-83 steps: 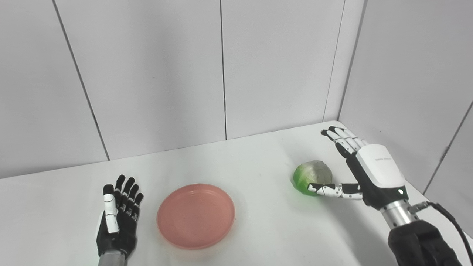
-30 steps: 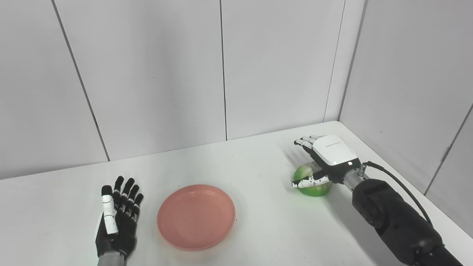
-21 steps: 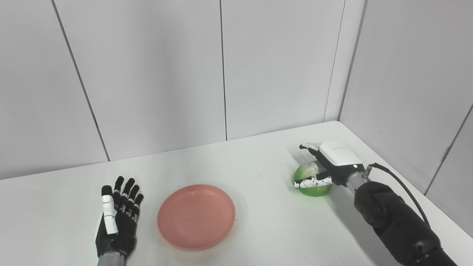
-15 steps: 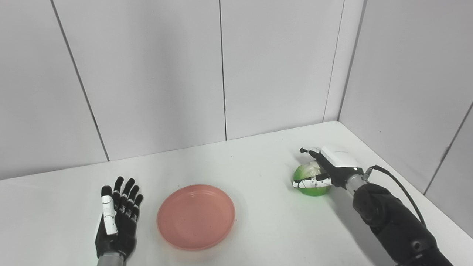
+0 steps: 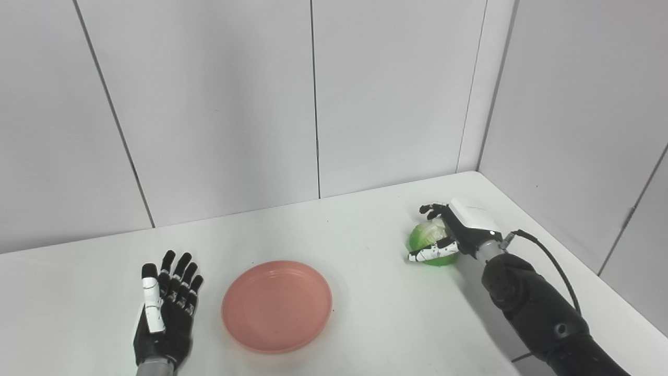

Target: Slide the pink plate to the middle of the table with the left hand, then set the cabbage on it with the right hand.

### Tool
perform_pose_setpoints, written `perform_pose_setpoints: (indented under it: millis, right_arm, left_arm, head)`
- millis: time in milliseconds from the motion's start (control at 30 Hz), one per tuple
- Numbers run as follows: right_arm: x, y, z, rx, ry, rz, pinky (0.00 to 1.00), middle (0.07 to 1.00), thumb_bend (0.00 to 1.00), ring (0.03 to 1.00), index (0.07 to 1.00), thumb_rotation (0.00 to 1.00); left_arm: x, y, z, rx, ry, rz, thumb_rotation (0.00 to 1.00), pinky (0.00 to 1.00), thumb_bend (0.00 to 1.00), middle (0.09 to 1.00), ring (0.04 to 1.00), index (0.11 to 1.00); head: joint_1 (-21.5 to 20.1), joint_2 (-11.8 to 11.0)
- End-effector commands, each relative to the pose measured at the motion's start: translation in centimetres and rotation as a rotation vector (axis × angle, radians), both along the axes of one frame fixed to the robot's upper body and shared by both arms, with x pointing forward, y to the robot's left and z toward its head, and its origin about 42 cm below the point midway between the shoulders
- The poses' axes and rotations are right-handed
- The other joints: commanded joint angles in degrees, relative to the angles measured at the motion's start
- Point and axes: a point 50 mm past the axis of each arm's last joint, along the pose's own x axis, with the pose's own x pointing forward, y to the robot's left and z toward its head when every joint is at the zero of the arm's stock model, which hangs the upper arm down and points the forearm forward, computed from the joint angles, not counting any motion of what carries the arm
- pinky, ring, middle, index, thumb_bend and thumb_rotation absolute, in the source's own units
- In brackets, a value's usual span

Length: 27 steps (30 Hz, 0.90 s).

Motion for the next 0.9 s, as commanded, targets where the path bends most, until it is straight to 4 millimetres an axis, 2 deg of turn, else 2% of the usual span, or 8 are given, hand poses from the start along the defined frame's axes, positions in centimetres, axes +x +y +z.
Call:
perform_pose_setpoints:
  millis: [0,100,300,500,533,600,733,867]
  right_arm:
    - [-0.39,0.28,-1.89,0.002,0.087,0.022,0.47,0.672,0.86,0.585,0.752,0.39]
    - [-0.30,0.33,-2.14,0.004,0.107,0.036,0.39,0.546,0.83,0.466,0.722,0.33]
    - [-0.28,0.29,-2.17,-0.009,0.113,0.051,0.31,0.469,0.81,0.382,0.637,0.26]
    - [-0.38,0.24,-1.89,-0.016,0.131,0.043,0.35,0.497,0.81,0.421,0.637,0.16]
    - [-0.41,0.25,-1.90,-0.015,0.131,0.042,0.35,0.490,0.69,0.423,0.629,0.08]
    - [-0.44,0.27,-1.96,-0.014,0.127,0.043,0.35,0.483,0.59,0.419,0.610,0.01]
    - [-0.35,0.37,-2.19,-0.010,0.135,0.037,0.26,0.471,0.54,0.332,0.505,0.00]
    - [-0.36,0.40,-2.04,0.014,0.123,0.036,0.22,0.419,0.53,0.292,0.506,0.00]
  left_arm:
    - [-1.39,0.32,-2.74,0.001,0.132,-0.015,0.85,1.00,0.88,0.954,0.993,1.000]
    - [-1.41,0.36,-2.79,0.003,0.134,-0.015,0.85,1.00,0.87,0.949,0.990,1.000]
    - [-1.38,0.29,-2.88,-0.006,0.139,-0.017,0.84,1.00,0.87,0.939,0.987,1.000]
    - [-1.39,0.25,-2.85,-0.013,0.142,-0.022,0.83,1.00,0.89,0.929,0.987,0.999]
    - [-1.39,0.24,-2.83,-0.014,0.142,-0.021,0.83,1.00,0.89,0.928,0.987,0.997]
    - [-1.38,0.25,-2.82,-0.011,0.141,-0.020,0.83,1.00,0.89,0.927,0.986,0.994]
    - [-1.31,0.32,-2.84,-0.006,0.141,-0.021,0.83,1.00,0.89,0.935,0.986,0.998]
    - [-1.28,0.29,-2.79,-0.002,0.140,-0.024,0.84,1.00,0.88,0.934,0.984,0.998]
  head:
    - [0.1,0.1]
    - [0.1,0.1]
    - [0.1,0.1]
    - [0.5,0.5]
    - [0.5,0.5]
    - [0.5,0.5]
    - [0.5,0.5]
    - [0.5,0.4]
